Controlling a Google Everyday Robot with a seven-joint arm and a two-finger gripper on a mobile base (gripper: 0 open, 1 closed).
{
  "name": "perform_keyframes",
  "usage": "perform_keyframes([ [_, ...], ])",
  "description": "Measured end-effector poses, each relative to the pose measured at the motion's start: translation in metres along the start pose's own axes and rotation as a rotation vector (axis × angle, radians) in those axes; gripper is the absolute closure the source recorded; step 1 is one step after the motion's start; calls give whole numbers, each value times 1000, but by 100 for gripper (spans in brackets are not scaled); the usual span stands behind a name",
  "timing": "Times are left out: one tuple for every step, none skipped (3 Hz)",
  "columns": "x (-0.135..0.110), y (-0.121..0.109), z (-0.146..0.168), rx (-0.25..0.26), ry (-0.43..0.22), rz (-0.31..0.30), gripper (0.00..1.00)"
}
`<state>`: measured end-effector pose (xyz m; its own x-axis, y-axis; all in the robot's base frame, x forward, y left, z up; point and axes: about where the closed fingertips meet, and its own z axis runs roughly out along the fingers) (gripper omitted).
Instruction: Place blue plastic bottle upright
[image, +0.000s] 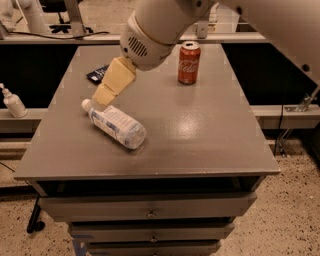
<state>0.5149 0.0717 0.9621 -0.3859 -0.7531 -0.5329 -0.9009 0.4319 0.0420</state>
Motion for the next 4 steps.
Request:
perform_keyframes([
  [-28,-4,36,-26,-17,60,0],
  [-41,-2,74,-23,10,95,0],
  [-42,3,107,-2,70,109,0],
  [-37,7,134,31,141,107,0],
])
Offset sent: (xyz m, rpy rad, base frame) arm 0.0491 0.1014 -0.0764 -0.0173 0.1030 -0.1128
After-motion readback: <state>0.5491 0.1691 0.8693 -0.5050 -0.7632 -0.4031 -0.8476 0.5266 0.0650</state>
